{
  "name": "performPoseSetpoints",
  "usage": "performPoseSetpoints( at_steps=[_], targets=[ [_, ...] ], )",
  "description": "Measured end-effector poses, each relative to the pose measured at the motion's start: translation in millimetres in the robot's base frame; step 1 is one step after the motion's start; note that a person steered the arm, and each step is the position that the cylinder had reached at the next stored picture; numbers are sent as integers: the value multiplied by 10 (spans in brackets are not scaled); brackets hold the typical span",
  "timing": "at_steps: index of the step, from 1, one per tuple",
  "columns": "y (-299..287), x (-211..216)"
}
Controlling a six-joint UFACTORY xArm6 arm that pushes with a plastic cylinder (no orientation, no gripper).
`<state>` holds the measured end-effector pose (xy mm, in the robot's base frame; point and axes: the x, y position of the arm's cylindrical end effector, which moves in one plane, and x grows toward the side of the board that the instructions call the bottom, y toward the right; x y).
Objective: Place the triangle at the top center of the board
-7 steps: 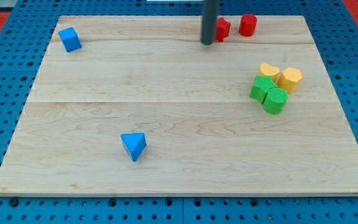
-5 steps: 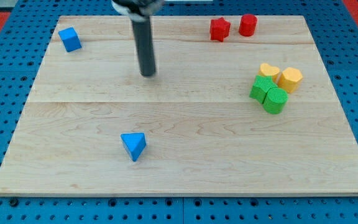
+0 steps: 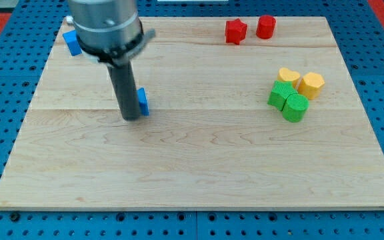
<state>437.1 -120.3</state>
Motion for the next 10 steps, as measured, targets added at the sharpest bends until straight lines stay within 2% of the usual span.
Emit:
performPoseSetpoints(
  at_steps=[1,2,4,5,6,7,8,9,10],
  targets=[
    [-74,-502],
    [324,-364],
    [673,-1],
    [1314,-167],
    [1671,-609],
    [1004,-683],
    [638,-182],
    [486,65],
    [235,-427]
  ],
)
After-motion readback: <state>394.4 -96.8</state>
